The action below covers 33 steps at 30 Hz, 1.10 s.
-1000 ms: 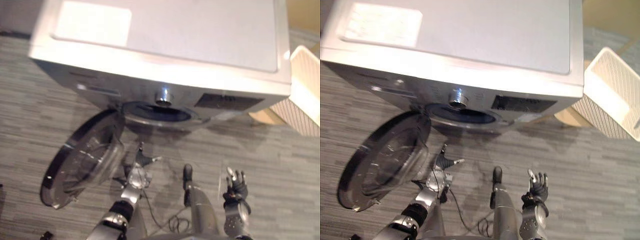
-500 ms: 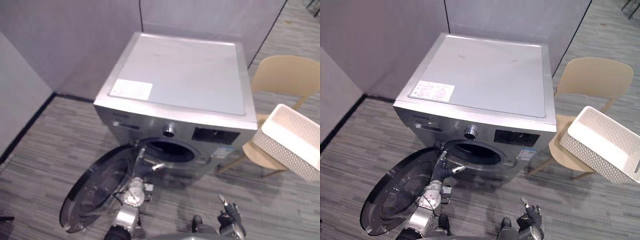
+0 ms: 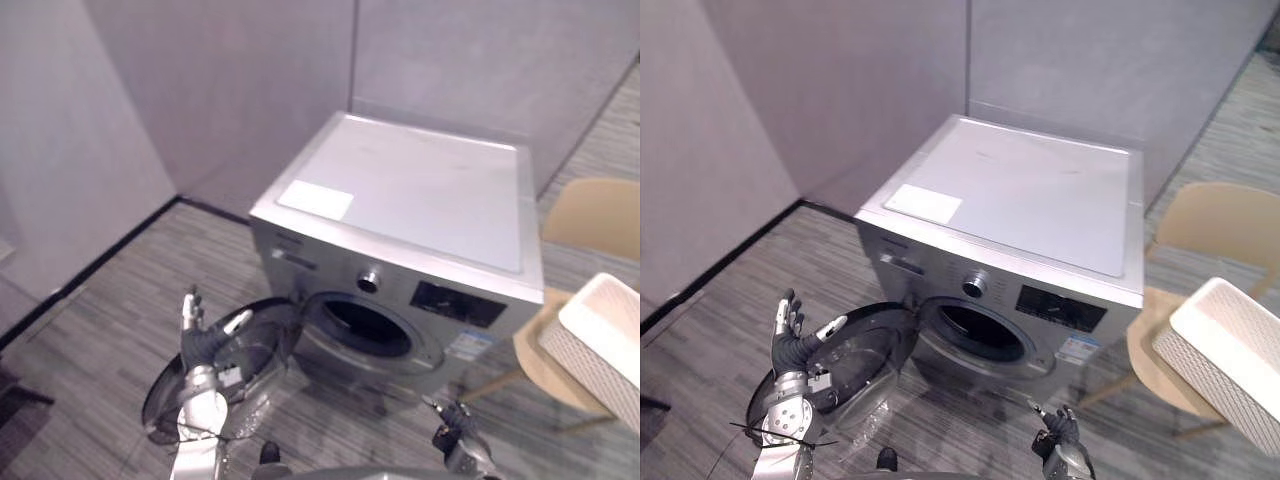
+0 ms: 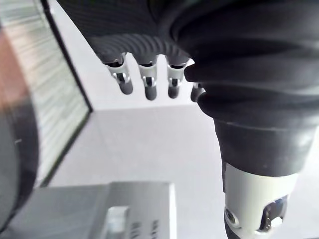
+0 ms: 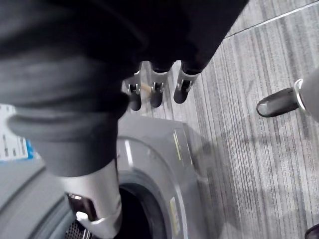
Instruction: Pick up the laundry basket with both hands and put the clothes into the washing machine.
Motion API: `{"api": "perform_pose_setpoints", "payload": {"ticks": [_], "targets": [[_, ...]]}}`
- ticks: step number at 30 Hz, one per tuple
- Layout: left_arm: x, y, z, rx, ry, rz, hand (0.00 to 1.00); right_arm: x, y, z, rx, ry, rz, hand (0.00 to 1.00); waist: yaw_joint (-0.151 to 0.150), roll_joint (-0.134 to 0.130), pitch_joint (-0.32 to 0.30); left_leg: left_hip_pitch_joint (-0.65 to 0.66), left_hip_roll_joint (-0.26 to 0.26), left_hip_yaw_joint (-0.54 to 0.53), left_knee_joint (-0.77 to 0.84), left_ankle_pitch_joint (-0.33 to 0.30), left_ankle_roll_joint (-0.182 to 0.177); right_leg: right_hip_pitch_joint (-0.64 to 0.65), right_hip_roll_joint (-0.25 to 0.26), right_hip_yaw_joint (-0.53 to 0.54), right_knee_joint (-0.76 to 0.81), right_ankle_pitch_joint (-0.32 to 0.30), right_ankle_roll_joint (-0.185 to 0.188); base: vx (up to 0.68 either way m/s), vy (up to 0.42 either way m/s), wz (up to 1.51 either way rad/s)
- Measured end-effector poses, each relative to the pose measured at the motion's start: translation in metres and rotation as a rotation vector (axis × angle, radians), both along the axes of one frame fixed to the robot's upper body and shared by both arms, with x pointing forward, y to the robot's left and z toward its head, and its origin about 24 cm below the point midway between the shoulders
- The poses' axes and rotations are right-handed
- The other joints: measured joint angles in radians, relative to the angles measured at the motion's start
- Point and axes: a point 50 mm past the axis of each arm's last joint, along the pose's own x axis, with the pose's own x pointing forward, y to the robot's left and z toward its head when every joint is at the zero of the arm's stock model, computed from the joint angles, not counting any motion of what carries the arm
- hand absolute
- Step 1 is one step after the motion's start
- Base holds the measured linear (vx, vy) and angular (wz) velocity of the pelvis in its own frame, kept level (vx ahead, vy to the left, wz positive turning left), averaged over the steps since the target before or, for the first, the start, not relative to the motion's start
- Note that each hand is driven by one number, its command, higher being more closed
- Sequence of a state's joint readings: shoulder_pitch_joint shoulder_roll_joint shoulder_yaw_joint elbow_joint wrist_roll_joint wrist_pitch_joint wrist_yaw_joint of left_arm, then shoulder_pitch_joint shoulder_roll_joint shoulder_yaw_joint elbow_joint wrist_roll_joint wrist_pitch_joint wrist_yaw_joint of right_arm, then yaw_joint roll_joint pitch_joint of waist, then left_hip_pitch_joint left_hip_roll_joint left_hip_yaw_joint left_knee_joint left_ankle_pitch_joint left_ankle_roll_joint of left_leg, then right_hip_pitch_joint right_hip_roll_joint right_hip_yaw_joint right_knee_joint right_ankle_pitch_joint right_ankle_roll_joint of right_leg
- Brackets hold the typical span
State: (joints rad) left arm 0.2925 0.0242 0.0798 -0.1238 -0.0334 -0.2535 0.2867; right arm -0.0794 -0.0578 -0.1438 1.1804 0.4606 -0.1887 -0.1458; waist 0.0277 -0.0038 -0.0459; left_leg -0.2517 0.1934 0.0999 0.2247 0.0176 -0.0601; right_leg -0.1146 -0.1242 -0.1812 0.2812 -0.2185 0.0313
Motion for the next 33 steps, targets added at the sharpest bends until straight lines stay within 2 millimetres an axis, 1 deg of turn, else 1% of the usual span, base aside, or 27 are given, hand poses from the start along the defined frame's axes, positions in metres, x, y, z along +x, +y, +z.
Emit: {"api": "perform_pose_setpoints", "payload": {"ticks": [1, 2, 3, 4, 5, 6, 7, 8, 10, 11, 12, 14, 15, 16, 17, 18, 20, 22, 25, 26, 27, 28, 29, 30, 31, 32, 33], "targets": [[0.000, -0.001, 0.011, -0.005, -0.061, 0.005, 0.00, 0.005, 0.000, 0.002, -0.004, -0.011, -0.006, 0.00, 0.016, 0.019, 0.005, -0.058, 0.018, 0.029, 0.256, -0.134, 0.023, 0.004, 0.004, -0.014, 0.025, 0.004, 0.009, -0.05, 0.081, 0.45], [0.000, -0.002, 0.015, -0.002, -0.080, 0.003, 0.00, 0.006, 0.001, 0.002, -0.002, -0.019, -0.004, 0.00, 0.024, 0.026, 0.008, -0.066, 0.029, 0.047, 0.347, -0.173, 0.033, 0.006, 0.005, -0.015, 0.040, -0.001, 0.010, -0.06, 0.085, 0.13], [-0.001, -0.002, 0.020, 0.001, -0.101, -0.001, 0.00, 0.009, 0.001, 0.005, -0.003, -0.042, -0.005, 0.00, 0.026, 0.043, 0.006, -0.074, 0.048, 0.091, 0.415, -0.198, 0.046, 0.008, 0.013, -0.017, 0.073, -0.016, 0.013, -0.07, 0.050, 0.23], [-0.002, -0.004, 0.025, 0.009, -0.120, -0.008, 0.00, 0.013, 0.008, 0.007, 0.013, -0.066, -0.003, 0.00, 0.012, 0.048, 0.002, -0.076, 0.026, 0.091, 0.374, -0.197, 0.044, -0.004, 0.004, -0.027, 0.093, -0.036, 0.017, -0.10, 0.060, 0.48], [-0.002, -0.005, 0.029, 0.015, -0.136, -0.012, 0.00, 0.013, 0.012, 0.006, 0.026, -0.072, -0.005, 0.00, 0.000, 0.008, -0.009, -0.056, 0.002, 0.079, 0.311, -0.208, 0.044, -0.020, -0.030, -0.045, 0.085, -0.032, 0.011, -0.08, 0.068, 0.60], [0.000, -0.008, 0.032, 0.012, -0.152, -0.022, 0.00, 0.011, 0.015, 0.006, 0.037, -0.072, -0.015, 0.00, -0.003, 0.003, -0.006, -0.061, 0.005, 0.084, 0.326, -0.226, 0.061, -0.026, -0.039, -0.061, 0.084, -0.021, 0.021, -0.09, 0.138, 0.47], [0.000, -0.009, 0.033, 0.015, -0.157, -0.027, 0.00, 0.010, 0.015, 0.005, 0.043, -0.069, -0.025, 0.00, -0.002, 0.016, -0.006, -0.065, 0.028, 0.095, 0.387, -0.269, 0.064, -0.033, -0.031, -0.071, 0.083, -0.012, 0.029, -0.04, 0.130, 0.31], [0.000, -0.010, 0.032, 0.029, -0.146, -0.027, 0.00, 0.008, 0.012, 0.005, 0.040, -0.067, -0.034, 0.00, -0.005, 0.041, -0.006, -0.048, 0.045, 0.092, 0.356, -0.314, -0.014, -0.030, -0.013, -0.076, 0.086, -0.008, 0.040, -0.06, 0.141, 0.17], [0.000, -0.006, 0.029, 0.049, -0.126, -0.014, 0.00, -0.006, 0.021, -0.003, 0.073, -0.009, -0.047, 0.00, -0.011, 0.012, -0.007, -0.036, -0.002, 0.096, 0.297, -0.289, -0.019, -0.040, -0.026, -0.050, 0.056, 0.007, 0.035, -0.05, 0.105, 0.13], [0.000, -0.003, 0.030, 0.061, -0.132, -0.005, 0.00, -0.016, 0.023, -0.008, 0.082, 0.033, -0.057, 0.00, -0.015, -0.005, -0.010, -0.036, -0.025, 0.089, 0.256, -0.264, -0.015, -0.027, -0.030, -0.045, 0.005, 0.037, 0.027, -0.03, 0.103, 0.23], [0.002, -0.003, 0.032, 0.060, -0.142, 0.003, 0.00, -0.023, 0.020, -0.010, 0.081, 0.059, -0.074, 0.00, -0.016, -0.014, -0.011, -0.039, -0.035, 0.086, 0.232, -0.245, -0.002, -0.015, -0.026, -0.045, -0.042, 0.078, 0.021, -0.01, 0.102, 0.23], [0.003, -0.005, 0.033, 0.057, -0.149, -0.003, 0.00, -0.026, 0.016, -0.011, 0.076, 0.071, -0.087, 0.00, -0.019, -0.014, -0.011, -0.040, -0.041, 0.084, 0.212, -0.230, 0.008, 0.001, -0.019, -0.032, -0.095, 0.117, 0.007, -0.01, 0.087, 0.15], [0.004, -0.007, 0.034, 0.058, -0.151, -0.016, 0.00, -0.026, 0.016, -0.011, 0.078, 0.070, -0.093, 0.00, -0.029, -0.019, -0.014, -0.038, -0.055, 0.078, 0.169, -0.201, 0.015, 0.007, -0.018, -0.017, -0.135, 0.158, 0.003, -0.04, 0.075, 0.24], [0.005, -0.009, 0.034, 0.060, -0.152, -0.030, 0.00, -0.025, 0.017, -0.011, 0.079, 0.066, -0.089, 0.00, -0.037, -0.026, -0.019, -0.036, -0.059, 0.076, 0.139, -0.179, 0.015, 0.005, -0.016, -0.006, -0.151, 0.183, 0.000, -0.04, 0.059, 0.24], [0.005, -0.010, 0.034, 0.061, -0.152, -0.039, 0.00, -0.024, 0.017, -0.011, 0.079, 0.065, -0.087, 0.00, -0.040, -0.027, -0.019, -0.032, -0.059, 0.076, 0.117, -0.165, 0.011, 0.002, -0.012, 0.000, -0.161, 0.203, 0.000, -0.06, 0.011, 0.08], [0.006, -0.011, 0.034, 0.067, -0.151, -0.048, 0.00, -0.025, 0.018, -0.011, 0.080, 0.069, -0.083, 0.00, -0.038, -0.024, -0.017, -0.024, -0.058, 0.079, 0.070, -0.138, 0.006, -0.009, -0.004, 0.021, -0.177, 0.235, -0.013, -0.07, 0.001, -0.13], [0.006, -0.010, 0.035, 0.075, -0.151, -0.050, 0.00, -0.022, 0.020, -0.010, 0.079, 0.063, -0.065, 0.00, -0.034, -0.026, -0.014, -0.008, -0.053, 0.097, 0.006, -0.105, -0.005, -0.035, 0.007, 0.053, -0.184, 0.271, -0.011, -0.11, -0.023, -0.30], [0.009, -0.009, 0.037, 0.121, -0.153, -0.073, 0.00, -0.019, 0.023, -0.009, 0.079, 0.053, -0.038, 0.00, -0.034, -0.046, 0.000, 0.020, -0.042, 0.129, -0.084, -0.069, -0.039, -0.063, 0.024, 0.107, -0.199, 0.309, 0.000, -0.13, -0.068, -0.43], [0.016, -0.005, 0.032, 0.169, -0.113, -0.099, 0.00, -0.013, 0.024, -0.007, 0.080, 0.028, -0.034, 0.00, -0.029, -0.064, 0.015, 0.039, -0.007, 0.175, -0.161, -0.032, -0.069, -0.113, 0.068, 0.174, -0.201, 0.374, 0.016, -0.13, -0.085, -0.65], [0.019, -0.003, 0.026, 0.180, -0.077, -0.110, 0.00, -0.010, 0.025, -0.005, 0.080, 0.010, -0.027, 0.00, -0.028, -0.072, 0.020, 0.048, 0.010, 0.194, -0.195, -0.023, -0.083, -0.134, 0.090, 0.202, -0.203, 0.401, 0.033, -0.13, -0.087, -0.56], [0.022, 0.002, 0.021, 0.191, -0.039, -0.111, 0.00, -0.012, 0.027, -0.006, 0.081, 0.012, -0.011, 0.00, -0.041, -0.077, 0.027, 0.055, 0.019, 0.199, -0.227, -0.018, -0.091, -0.144, 0.100, 0.230, -0.212, 0.421, 0.060, -0.14, -0.112, -0.46], [0.024, 0.002, 0.019, 0.190, -0.027, -0.111, 0.00, -0.014, 0.027, -0.006, 0.082, 0.015, -0.011, 0.00, -0.047, -0.081, 0.026, 0.056, 0.027, 0.198, -0.239, -0.014, -0.098, -0.149, 0.109, 0.244, -0.219, 0.435, 0.068, -0.12, -0.093, -0.34], [0.028, 0.001, 0.017, 0.185, -0.016, -0.111, 0.00, -0.018, 0.026, -0.007, 0.082, 0.017, -0.016, 0.00, -0.052, -0.094, 0.025, 0.055, 0.035, 0.190, -0.253, -0.012, -0.098, -0.164, 0.131, 0.269, -0.226, 0.478, 0.103, -0.13, -0.082, -0.52], [0.030, -0.001, 0.015, 0.163, -0.010, -0.105, 0.00, -0.014, 0.023, -0.005, 0.073, -0.003, -0.019, 0.00, -0.040, -0.050, 0.039, 0.051, 0.089, 0.175, -0.275, 0.011, -0.071, -0.177, 0.171, 0.286, -0.234, 0.527, 0.140, -0.14, -0.064, -0.57], [0.031, -0.002, 0.013, 0.158, -0.004, -0.107, 0.00, -0.014, 0.021, -0.005, 0.071, -0.004, -0.025, 0.00, -0.039, -0.030, 0.052, 0.050, 0.114, 0.178, -0.277, 0.029, -0.059, -0.194, 0.183, 0.265, -0.144, 0.466, 0.113, -0.14, -0.064, -0.28], [0.033, -0.006, 0.009, 0.149, 0.012, -0.120, 0.00, -0.019, 0.021, -0.006, 0.078, 0.006, -0.042, 0.00, -0.046, -0.025, 0.055, 0.048, 0.127, 0.176, -0.274, 0.029, -0.060, -0.218, 0.166, 0.250, 0.055, 0.318, 0.071, -0.06, -0.145, 0.34], [0.033, -0.009, 0.009, 0.146, 0.011, -0.133, 0.00, -0.024, 0.021, -0.007, 0.085, 0.015, -0.061, 0.00, -0.045, -0.034, 0.053, 0.056, 0.121, 0.161, -0.277, 0.027, -0.063, -0.221, 0.126, 0.228, 0.238, 0.274, 0.063, -0.02, -0.148, 0.58]]}}
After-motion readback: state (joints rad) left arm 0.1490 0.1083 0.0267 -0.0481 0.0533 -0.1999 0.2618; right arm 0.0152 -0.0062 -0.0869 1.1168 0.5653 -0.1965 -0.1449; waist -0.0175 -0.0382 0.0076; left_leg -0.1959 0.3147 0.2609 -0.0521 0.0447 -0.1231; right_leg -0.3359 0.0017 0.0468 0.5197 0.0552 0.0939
